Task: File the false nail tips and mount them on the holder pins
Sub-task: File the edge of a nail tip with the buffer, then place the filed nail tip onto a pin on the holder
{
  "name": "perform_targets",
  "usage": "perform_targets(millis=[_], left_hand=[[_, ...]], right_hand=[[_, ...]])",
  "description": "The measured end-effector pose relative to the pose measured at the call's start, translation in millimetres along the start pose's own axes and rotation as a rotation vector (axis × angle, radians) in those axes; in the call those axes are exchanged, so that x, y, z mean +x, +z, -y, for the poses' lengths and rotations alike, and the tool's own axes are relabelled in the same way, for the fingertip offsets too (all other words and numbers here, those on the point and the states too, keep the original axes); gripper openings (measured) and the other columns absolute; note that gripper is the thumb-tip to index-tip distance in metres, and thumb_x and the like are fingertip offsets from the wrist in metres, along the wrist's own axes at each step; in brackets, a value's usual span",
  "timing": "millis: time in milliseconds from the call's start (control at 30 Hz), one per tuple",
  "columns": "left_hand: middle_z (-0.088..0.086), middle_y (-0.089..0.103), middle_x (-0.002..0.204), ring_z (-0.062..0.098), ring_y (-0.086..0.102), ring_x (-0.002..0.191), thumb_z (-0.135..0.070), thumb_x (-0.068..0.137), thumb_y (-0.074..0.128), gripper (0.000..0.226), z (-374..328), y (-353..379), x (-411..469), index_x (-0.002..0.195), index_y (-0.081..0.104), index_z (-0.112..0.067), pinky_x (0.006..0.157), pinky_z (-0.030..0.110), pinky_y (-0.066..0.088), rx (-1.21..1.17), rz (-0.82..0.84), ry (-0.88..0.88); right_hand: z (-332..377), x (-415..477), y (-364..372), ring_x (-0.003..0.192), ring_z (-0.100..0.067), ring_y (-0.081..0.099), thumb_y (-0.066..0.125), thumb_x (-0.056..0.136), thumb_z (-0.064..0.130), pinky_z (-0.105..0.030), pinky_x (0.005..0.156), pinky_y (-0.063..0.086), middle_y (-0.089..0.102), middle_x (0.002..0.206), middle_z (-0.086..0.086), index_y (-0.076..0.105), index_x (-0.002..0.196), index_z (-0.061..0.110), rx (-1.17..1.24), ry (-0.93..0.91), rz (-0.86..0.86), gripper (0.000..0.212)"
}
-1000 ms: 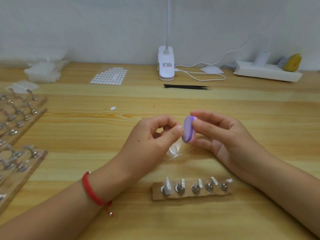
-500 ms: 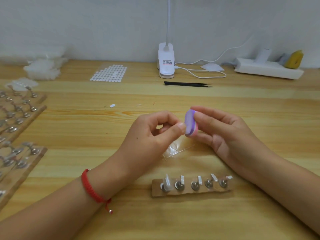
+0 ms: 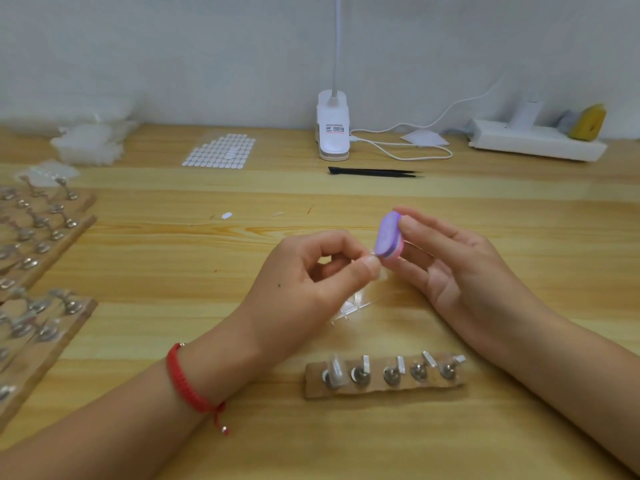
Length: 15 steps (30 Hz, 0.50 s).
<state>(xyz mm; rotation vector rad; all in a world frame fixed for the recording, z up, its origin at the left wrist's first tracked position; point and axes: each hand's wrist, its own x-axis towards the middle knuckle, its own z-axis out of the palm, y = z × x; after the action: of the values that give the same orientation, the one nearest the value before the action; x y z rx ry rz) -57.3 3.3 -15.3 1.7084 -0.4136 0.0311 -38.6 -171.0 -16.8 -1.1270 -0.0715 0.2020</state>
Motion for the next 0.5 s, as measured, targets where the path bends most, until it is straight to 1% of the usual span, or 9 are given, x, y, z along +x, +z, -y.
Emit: perform_targets(millis=[67, 100, 133, 200, 300, 333, 400, 467, 500], left_hand=[[0.012, 0.041, 0.051, 0.007, 0.032, 0.044, -0.028, 0.075, 0.075, 0.017, 1.1, -2.5, 1.6, 0.067, 0.067, -0.015, 0.047, 0.010, 0.030, -0.049, -0.090, 0.002], [-0.006, 0.041, 0.044, 0.001, 0.033, 0.041, -0.032, 0.075, 0.073, 0.018, 0.8, -3.5, 2.5, 0.069, 0.069, -0.016, 0.047, 0.007, 0.031, -0.067, -0.137, -0.003], [-0.014, 0.041, 0.042, -0.001, 0.036, 0.039, -0.035, 0.075, 0.067, 0.017, 0.2, -3.6, 3.0, 0.071, 0.071, -0.019, 0.047, 0.006, 0.031, -0.062, -0.171, -0.012], [-0.017, 0.041, 0.041, -0.002, 0.037, 0.040, -0.039, 0.074, 0.063, 0.018, -0.4, -3.1, 3.3, 0.074, 0.075, -0.025, 0.046, 0.008, 0.030, -0.032, -0.203, -0.024], [-0.016, 0.041, 0.043, 0.004, 0.027, 0.042, -0.045, 0.072, 0.064, 0.022, -2.0, -3.2, 1.7, 0.079, 0.078, -0.030, 0.043, 0.011, 0.027, -0.033, -0.217, -0.043], [-0.016, 0.041, 0.043, 0.005, 0.026, 0.043, -0.045, 0.072, 0.064, 0.023, -3.1, -3.8, 1.5, 0.081, 0.078, -0.030, 0.043, 0.011, 0.026, -0.040, -0.216, -0.049], [-0.017, 0.043, 0.043, 0.003, 0.028, 0.042, -0.043, 0.073, 0.064, 0.023, -4.4, -4.6, 1.5, 0.082, 0.079, -0.028, 0.043, 0.010, 0.027, -0.058, -0.201, -0.055], [-0.017, 0.045, 0.044, 0.002, 0.029, 0.041, -0.041, 0.074, 0.064, 0.023, -4.7, -5.2, 1.2, 0.083, 0.079, -0.026, 0.043, 0.009, 0.027, -0.074, -0.173, -0.066], [-0.017, 0.047, 0.046, 0.002, 0.029, 0.041, -0.042, 0.073, 0.064, 0.025, -4.9, -4.9, 0.5, 0.084, 0.079, -0.025, 0.042, 0.010, 0.027, -0.077, -0.152, -0.071]], right_hand=[[2.7, 0.9, -2.0, 0.082, -0.016, 0.071, 0.072, 0.073, 0.012, -0.026, 0.071, 0.058, 0.071, 0.082, -0.007, 0.067, 0.101, 0.008, 0.077, 0.003, -0.014, 0.029], [3.6, 0.5, -2.8, 0.086, -0.019, 0.072, 0.070, 0.074, 0.012, -0.028, 0.072, 0.058, 0.071, 0.080, -0.007, 0.065, 0.103, 0.008, 0.091, 0.006, -0.008, 0.030], [4.1, -0.6, -2.7, 0.086, -0.022, 0.072, 0.067, 0.074, 0.011, -0.030, 0.071, 0.059, 0.070, 0.077, -0.009, 0.064, 0.102, 0.007, 0.081, 0.012, -0.001, 0.028], [3.4, -2.3, -1.6, 0.073, -0.022, 0.069, 0.056, 0.079, 0.008, -0.031, 0.063, 0.058, 0.062, 0.067, -0.010, 0.070, 0.093, 0.008, 0.030, 0.016, 0.006, 0.020], [2.1, -6.2, 4.3, 0.057, -0.013, 0.045, 0.042, 0.088, 0.003, -0.023, 0.050, 0.045, 0.039, 0.062, -0.004, 0.075, 0.080, 0.017, -0.109, -0.061, 0.009, 0.037], [1.5, -7.7, 5.5, 0.057, -0.010, 0.041, 0.044, 0.088, 0.009, -0.021, 0.051, 0.042, 0.038, 0.062, 0.001, 0.075, 0.081, 0.020, -0.195, -0.103, 0.025, 0.034], [1.8, -11.2, 7.8, 0.058, -0.008, 0.041, 0.057, 0.083, 0.028, -0.019, 0.054, 0.040, 0.047, 0.065, 0.012, 0.071, 0.087, 0.025, -0.434, -0.198, 0.056, 0.015], [1.2, -12.6, 7.8, 0.057, -0.009, 0.041, 0.072, 0.079, 0.038, -0.015, 0.056, 0.039, 0.052, 0.072, 0.013, 0.069, 0.089, 0.030, -0.611, -0.273, 0.059, 0.013], [0.6, -13.1, 8.0, 0.056, -0.008, 0.040, 0.077, 0.080, 0.037, -0.012, 0.055, 0.037, 0.052, 0.074, 0.012, 0.068, 0.087, 0.031, -0.641, -0.302, 0.052, 0.013]])
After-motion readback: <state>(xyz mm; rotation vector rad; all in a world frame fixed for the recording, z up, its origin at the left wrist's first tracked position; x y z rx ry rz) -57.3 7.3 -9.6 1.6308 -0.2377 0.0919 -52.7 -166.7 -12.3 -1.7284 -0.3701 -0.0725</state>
